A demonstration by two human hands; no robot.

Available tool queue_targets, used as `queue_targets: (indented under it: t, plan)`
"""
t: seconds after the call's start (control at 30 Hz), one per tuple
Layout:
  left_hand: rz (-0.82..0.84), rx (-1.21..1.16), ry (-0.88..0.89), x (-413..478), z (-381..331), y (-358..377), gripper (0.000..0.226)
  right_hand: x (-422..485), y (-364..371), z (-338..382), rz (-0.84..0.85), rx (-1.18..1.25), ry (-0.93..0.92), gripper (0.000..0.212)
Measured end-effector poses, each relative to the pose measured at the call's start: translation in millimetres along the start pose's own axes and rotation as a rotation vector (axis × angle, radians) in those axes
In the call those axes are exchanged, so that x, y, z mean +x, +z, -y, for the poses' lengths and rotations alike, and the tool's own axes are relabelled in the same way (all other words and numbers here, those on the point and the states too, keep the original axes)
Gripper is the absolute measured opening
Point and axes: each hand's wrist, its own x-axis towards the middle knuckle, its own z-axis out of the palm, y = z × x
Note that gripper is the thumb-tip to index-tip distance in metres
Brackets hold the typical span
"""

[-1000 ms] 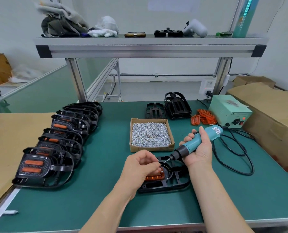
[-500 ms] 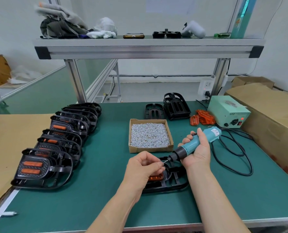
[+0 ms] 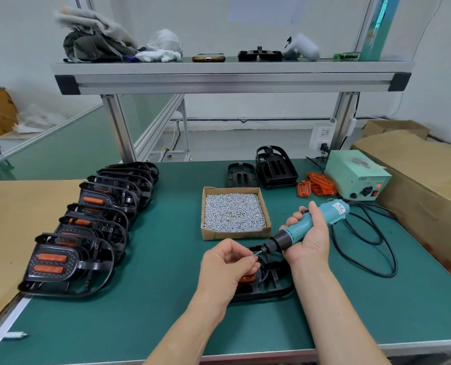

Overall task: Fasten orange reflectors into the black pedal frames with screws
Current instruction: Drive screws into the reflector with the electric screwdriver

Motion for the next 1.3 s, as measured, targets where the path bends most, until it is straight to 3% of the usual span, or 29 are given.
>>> queue_targets:
  t: [0.13, 0.33, 0.4, 0.67, 0.83, 1.07, 1.3]
  plan:
    - [-0.063, 0.125, 0.135, -4, 6, 6, 0.025, -3, 3, 0, -0.027, -0.009, -0.022, 0.022]
    - [-0.204, 0.615, 0.682, -6, 17, 5, 0.027, -8, 7, -1, -0.069, 0.018, 0.001, 0.023]
    - [-0.216, 0.673, 0.773, -6, 18, 3, 0.028, -9, 7, -1, -0.080, 0.024, 0.008, 0.023]
    - [-0.197, 0.815, 0.956, -3, 14, 0, 0.015, -17, 14, -1, -0.120, 0.045, 0.029, 0.021]
    - [-0.188, 0.989, 1.009, -1, 14, -3, 0.019, -19, 14, -2, -0.138, 0.045, 0.008, 0.019]
    - [-0.187, 0.865, 0.961, -4, 15, -2, 0.010, -18, 11, -4, -0.141, 0.059, -0.008, 0.021]
    - [-0.180, 0.843, 0.931, -3, 14, -4, 0.027, -19, 11, -5, -0.126, 0.046, -0.026, 0.020]
